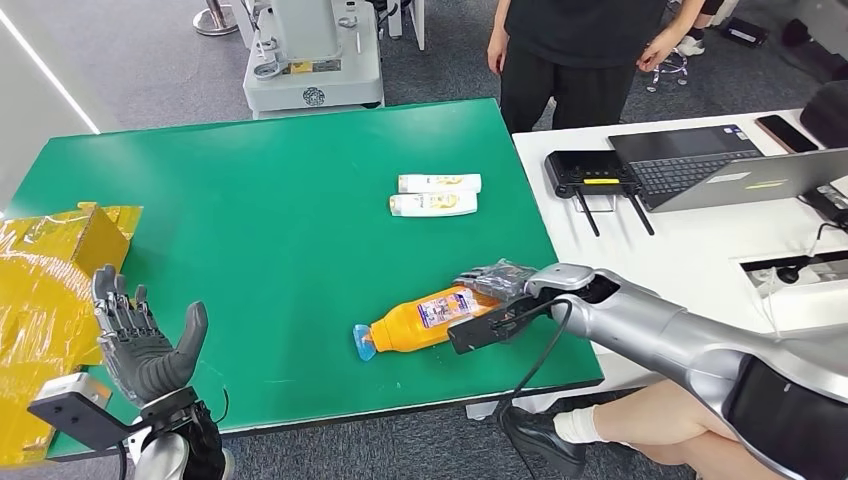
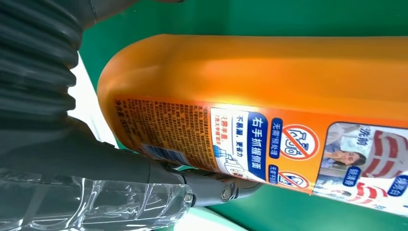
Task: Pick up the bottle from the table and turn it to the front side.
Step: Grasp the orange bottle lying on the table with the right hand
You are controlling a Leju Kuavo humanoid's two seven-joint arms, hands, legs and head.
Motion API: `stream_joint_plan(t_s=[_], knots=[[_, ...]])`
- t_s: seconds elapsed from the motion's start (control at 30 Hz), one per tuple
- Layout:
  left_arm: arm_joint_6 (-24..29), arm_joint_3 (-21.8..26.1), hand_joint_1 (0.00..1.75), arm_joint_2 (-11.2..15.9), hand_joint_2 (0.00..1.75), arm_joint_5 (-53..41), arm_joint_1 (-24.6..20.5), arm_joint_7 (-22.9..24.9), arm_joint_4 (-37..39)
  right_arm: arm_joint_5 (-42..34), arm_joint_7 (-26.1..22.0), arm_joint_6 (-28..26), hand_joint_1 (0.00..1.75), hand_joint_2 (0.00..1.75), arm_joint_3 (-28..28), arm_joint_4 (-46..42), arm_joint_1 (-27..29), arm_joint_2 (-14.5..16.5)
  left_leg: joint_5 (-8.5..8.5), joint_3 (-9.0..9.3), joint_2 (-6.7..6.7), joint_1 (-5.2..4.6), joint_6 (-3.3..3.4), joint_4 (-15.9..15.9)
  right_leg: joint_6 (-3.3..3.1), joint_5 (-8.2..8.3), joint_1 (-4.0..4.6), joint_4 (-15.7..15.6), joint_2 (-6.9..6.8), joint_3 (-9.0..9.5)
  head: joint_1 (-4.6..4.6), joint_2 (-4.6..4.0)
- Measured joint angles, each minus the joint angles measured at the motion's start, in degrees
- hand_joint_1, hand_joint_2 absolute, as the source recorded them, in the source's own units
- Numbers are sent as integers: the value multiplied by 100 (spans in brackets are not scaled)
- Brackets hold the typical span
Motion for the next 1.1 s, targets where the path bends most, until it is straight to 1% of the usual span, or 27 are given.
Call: stream_joint_plan(t_s=[0.1,0.33,0.37,0.47,0.5,0.63,1.1], knots=[[8,0,0,-1,175,2,0,0,0,52,-84,8,0,175,-56,63,37,52,0,0,0,1,0,0,0,0,1,0,1,0,0,0],[95,0,0,-20,175,37,-22,0,0,201,-250,70,0,175,-190,362,61,311,0,2,3,2,0,0,-1,0,1,1,3,0,0,0],[109,0,0,-22,175,43,-24,0,0,211,-263,70,5,175,-203,395,65,344,0,2,4,2,0,0,-1,0,1,1,3,0,0,0],[150,0,0,-26,175,54,-26,0,0,298,-343,20,136,175,-235,504,85,458,0,1,4,2,0,-1,-1,0,2,1,3,0,0,0],[159,0,0,-26,175,54,-26,0,0,345,-394,-11,175,175,-243,549,95,503,0,1,3,2,0,-1,-1,0,2,1,3,0,0,0],[173,0,0,-26,175,51,-26,0,0,491,-563,-116,175,175,-276,714,118,673,0,1,3,2,0,-1,-1,0,2,1,2,0,-1,0],[179,2,0,-26,175,37,-25,0,0,498,-767,-422,175,175,-506,958,211,1004,1,0,1,1,0,-1,-1,0,1,1,1,0,-1,0]])
